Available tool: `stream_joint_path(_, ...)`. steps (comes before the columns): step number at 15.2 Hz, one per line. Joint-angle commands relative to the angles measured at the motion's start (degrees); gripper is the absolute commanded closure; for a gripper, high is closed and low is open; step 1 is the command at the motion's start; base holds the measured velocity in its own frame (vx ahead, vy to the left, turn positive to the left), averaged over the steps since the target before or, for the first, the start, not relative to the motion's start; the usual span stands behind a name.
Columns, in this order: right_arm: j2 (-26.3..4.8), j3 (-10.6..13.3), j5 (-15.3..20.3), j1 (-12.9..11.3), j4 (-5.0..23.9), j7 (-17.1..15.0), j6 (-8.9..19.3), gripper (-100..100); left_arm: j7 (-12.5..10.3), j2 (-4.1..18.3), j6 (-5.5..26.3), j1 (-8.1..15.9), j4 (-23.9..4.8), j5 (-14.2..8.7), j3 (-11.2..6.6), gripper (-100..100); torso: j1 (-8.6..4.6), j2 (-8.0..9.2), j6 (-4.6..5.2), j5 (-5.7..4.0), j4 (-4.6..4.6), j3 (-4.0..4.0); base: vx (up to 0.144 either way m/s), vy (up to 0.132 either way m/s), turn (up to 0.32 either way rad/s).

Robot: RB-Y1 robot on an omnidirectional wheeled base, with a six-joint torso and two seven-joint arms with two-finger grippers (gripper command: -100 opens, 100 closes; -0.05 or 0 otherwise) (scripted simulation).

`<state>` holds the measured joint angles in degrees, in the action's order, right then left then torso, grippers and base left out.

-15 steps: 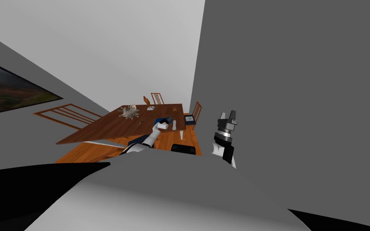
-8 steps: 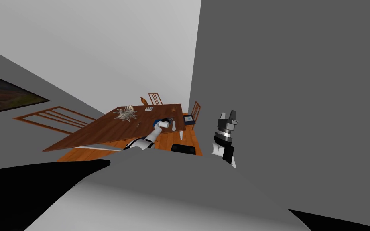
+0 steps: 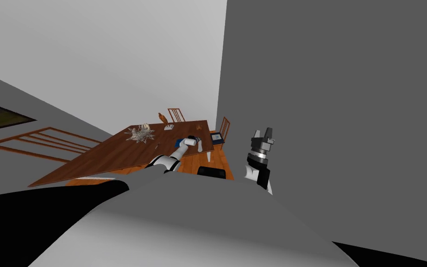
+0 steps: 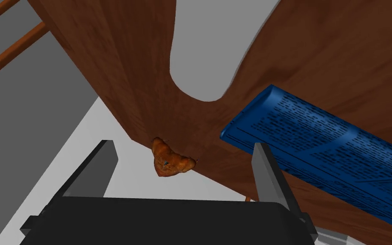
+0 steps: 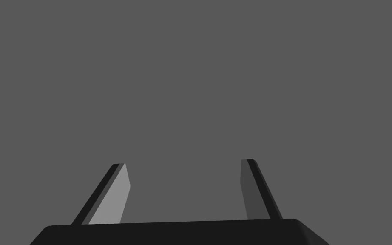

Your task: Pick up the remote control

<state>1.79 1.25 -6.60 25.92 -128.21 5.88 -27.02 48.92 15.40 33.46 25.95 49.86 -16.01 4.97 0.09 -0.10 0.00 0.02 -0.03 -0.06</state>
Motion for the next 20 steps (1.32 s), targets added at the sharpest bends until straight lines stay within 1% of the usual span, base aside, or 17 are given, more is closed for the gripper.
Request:
stream_joint_path(1,0.00,0.00,0.00,0.00,0.00,0.00,0.00,0,0.61,-0.16,1.20,0.77,-1.81,0.04,0.04,-100,0.00,0.00,0.00,0.00,0.00,0.00,0.008,0.028,-0.035)
stream_joint_path(2,0.00,0.00,0.00,0.00,0.00,0.00,0.00,0,2.27,-0.27,3.72,2.91,-3.33,-0.36,0.16,-100,-0.01,0.01,-0.02,0.00,0.00,0.00,0.006,0.029,-0.073)
stream_joint_path(4,0.00,0.00,0.00,0.00,0.00,0.00,0.00,0,2.27,-0.27,3.83,2.91,-4.94,-0.36,0.16,-100,-0.01,0.00,0.00,0.00,0.00,0.00,0.005,0.029,-0.070)
stream_joint_path(5,0.00,0.00,0.00,0.00,0.00,0.00,0.00,0,3.87,-0.40,6.35,4.96,-6.45,-0.74,0.28,-100,-0.02,0.01,-0.02,0.00,0.00,0.01,0.002,0.023,-0.088)
stream_joint_path(7,0.00,0.00,0.00,0.00,0.00,0.00,0.00,0,3.87,-0.40,6.36,4.96,-7.94,-0.74,0.28,-100,-0.03,0.02,0.00,0.00,0.00,0.01,0.004,0.026,-0.073)
stream_joint_path(8,0.00,0.00,0.00,0.00,0.00,0.00,0.00,0,5.39,-0.54,8.70,6.91,-10.17,-1.11,0.40,-100,-0.03,0.02,-0.02,0.00,0.00,0.01,0.006,0.025,-0.088)
stream_joint_path(9,0.00,0.00,0.00,0.00,0.00,0.00,0.00,0,5.39,-0.54,8.76,6.91,-10.79,-1.11,0.40,-100,-0.03,0.01,0.01,-0.01,0.01,0.01,0.006,0.028,-0.098)
stream_joint_path(10,0.00,0.00,0.00,0.00,0.00,0.00,0.00,0,6.82,-0.69,10.34,8.74,-12.75,-1.46,0.51,-100,-0.03,0.01,-0.01,0.00,0.00,0.01,0.004,0.032,-0.115)
stream_joint_path(11,0.00,0.00,0.00,0.00,0.00,0.00,0.00,0,6.82,-0.69,11.02,8.74,-13.49,-1.46,0.51,-100,-0.02,0.01,0.01,-0.01,0.01,0.01,0.004,0.035,-0.101)
stream_joint_path(12,0.00,0.00,0.00,0.00,0.00,0.00,0.00,0,8.16,-0.85,12.41,10.44,-15.43,-1.79,0.61,-100,-0.01,0.01,0.00,0.00,0.00,0.01,0.006,0.033,-0.115)
stream_joint_path(13,0.00,0.00,0.00,0.00,0.00,0.00,0.00,0,8.16,-0.85,13.14,10.44,-16.01,-1.79,0.61,-100,-0.01,0.01,0.01,0.00,0.00,0.01,0.009,0.031,-0.090)
stream_joint_path(14,0.00,0.00,0.00,0.00,0.00,0.00,0.00,0,9.40,-1.01,14.47,12.02,-17.82,-2.09,0.70,-100,-0.01,0.01,-0.02,0.00,0.00,0.00,0.006,0.031,-0.085)
stream_joint_path(15,0.00,0.00,0.00,0.00,0.00,0.00,0.00,0,9.40,-1.01,15.10,12.02,-18.35,-2.09,0.70,-100,-0.01,0.01,0.00,0.00,0.00,0.01,0.005,0.028,-0.078)
stream_joint_path(16,0.00,0.00,0.00,0.00,0.00,0.00,0.00,0,10.53,-1.17,16.83,13.45,-19.68,-2.37,0.79,-100,-0.02,0.01,-0.01,0.00,0.00,0.01,0.007,0.027,-0.090)
stream_joint_path(18,0.00,0.00,0.00,0.00,0.00,0.00,0.00,0,10.53,-1.17,16.89,13.45,-20.48,-2.37,0.79,-100,-0.03,0.01,-0.01,-0.01,0.00,0.00,0.006,0.022,-0.050)
stream_joint_path(19,0.00,0.00,0.00,0.00,0.00,0.00,0.00,0,11.54,-1.32,18.49,14.74,-22.08,-2.62,0.87,-100,-0.05,0.01,-0.03,-0.01,0.00,0.01,0.003,0.014,-0.056)
stream_joint_path(20,0.00,0.00,0.00,0.00,0.00,0.00,0.00,0,11.54,-1.32,18.49,14.74,-22.39,-2.62,0.87,-100,-0.06,0.02,-0.01,-0.01,0.00,0.01,0.002,0.015,-0.070)
